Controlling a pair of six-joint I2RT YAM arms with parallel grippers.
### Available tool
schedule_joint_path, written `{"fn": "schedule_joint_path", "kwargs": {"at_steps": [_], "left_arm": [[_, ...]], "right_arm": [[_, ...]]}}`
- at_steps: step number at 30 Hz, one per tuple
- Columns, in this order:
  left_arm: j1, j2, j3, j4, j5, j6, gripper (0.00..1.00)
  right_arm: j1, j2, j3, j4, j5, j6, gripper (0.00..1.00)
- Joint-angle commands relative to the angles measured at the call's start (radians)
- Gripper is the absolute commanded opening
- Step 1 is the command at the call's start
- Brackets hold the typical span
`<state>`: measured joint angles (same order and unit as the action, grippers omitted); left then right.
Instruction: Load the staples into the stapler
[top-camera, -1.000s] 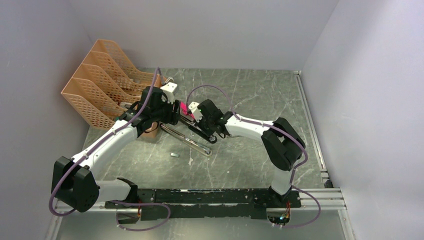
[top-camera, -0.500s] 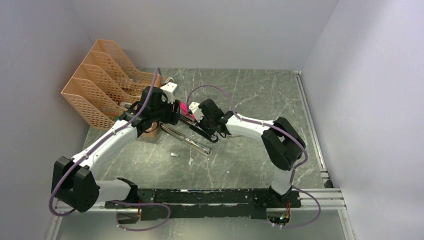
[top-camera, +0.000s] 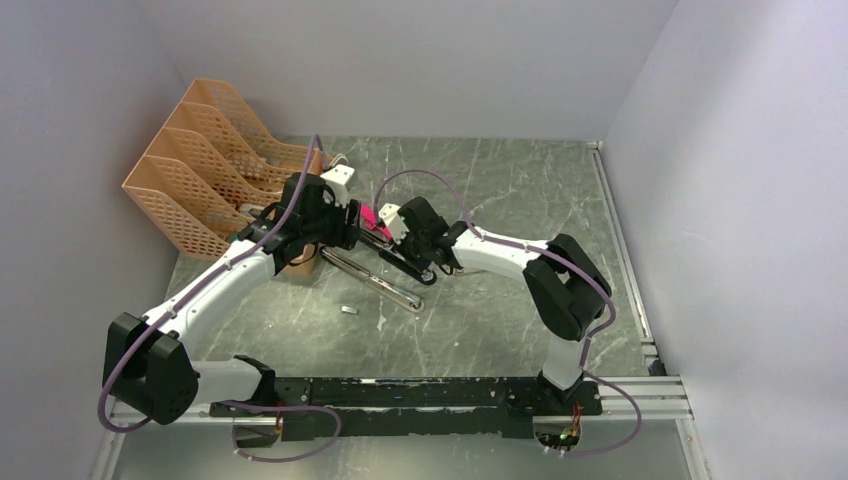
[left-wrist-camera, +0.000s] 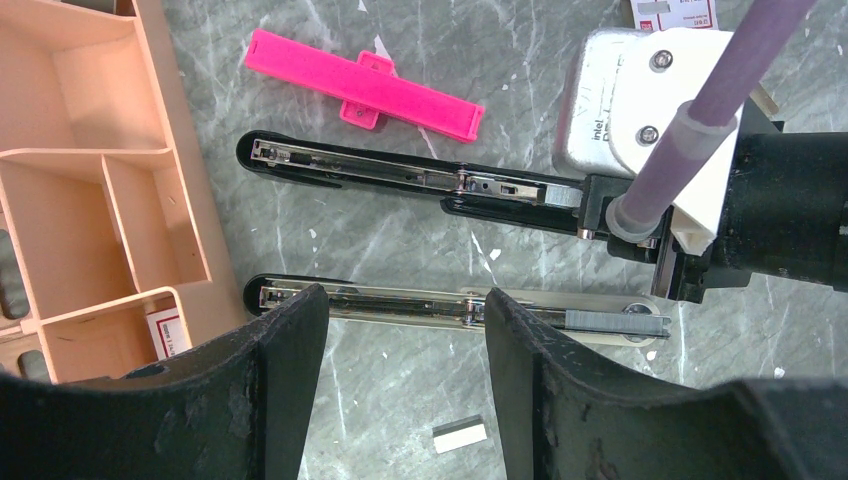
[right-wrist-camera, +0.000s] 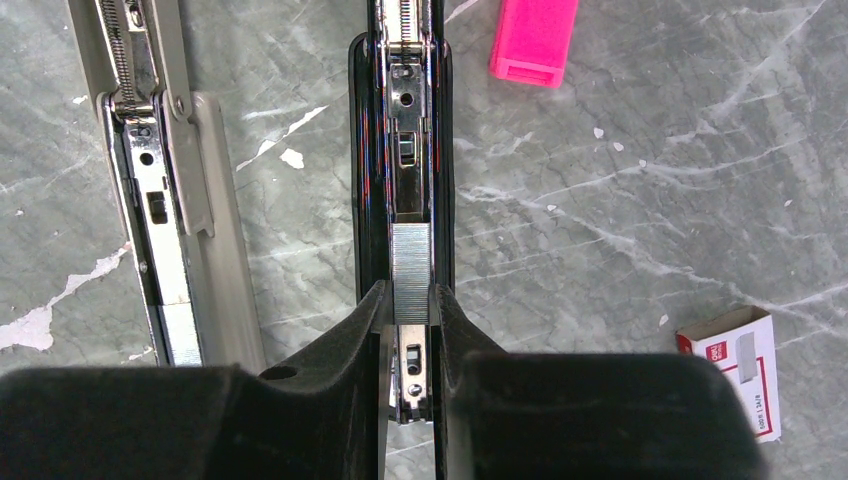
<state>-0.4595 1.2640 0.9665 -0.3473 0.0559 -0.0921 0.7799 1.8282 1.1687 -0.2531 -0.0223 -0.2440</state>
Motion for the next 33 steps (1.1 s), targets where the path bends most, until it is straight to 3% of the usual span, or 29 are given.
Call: {"fn": "schedule_joint_path", "kwargs": {"at_steps": [1,21,33], "left_arm": [[0.005,-0.021,-0.005,0.024,-0.011,0.012,0.63],[0.005,-0.025,-0.005,0.022,-0.013,0.012,0.64],[0.005,-0.026,-0.003,0.022,-0.013,0.012,0.64]], "right_arm": [[-0.013,0.016,-0.019,-0.073,0.012,0.008,0.19],[-0.024,-0.042,-0.041,-0.012,-0.026,0.04,0.34],[-0.038,-0.207,-0.159,0.215,-0.045,0.111,0.38]]}}
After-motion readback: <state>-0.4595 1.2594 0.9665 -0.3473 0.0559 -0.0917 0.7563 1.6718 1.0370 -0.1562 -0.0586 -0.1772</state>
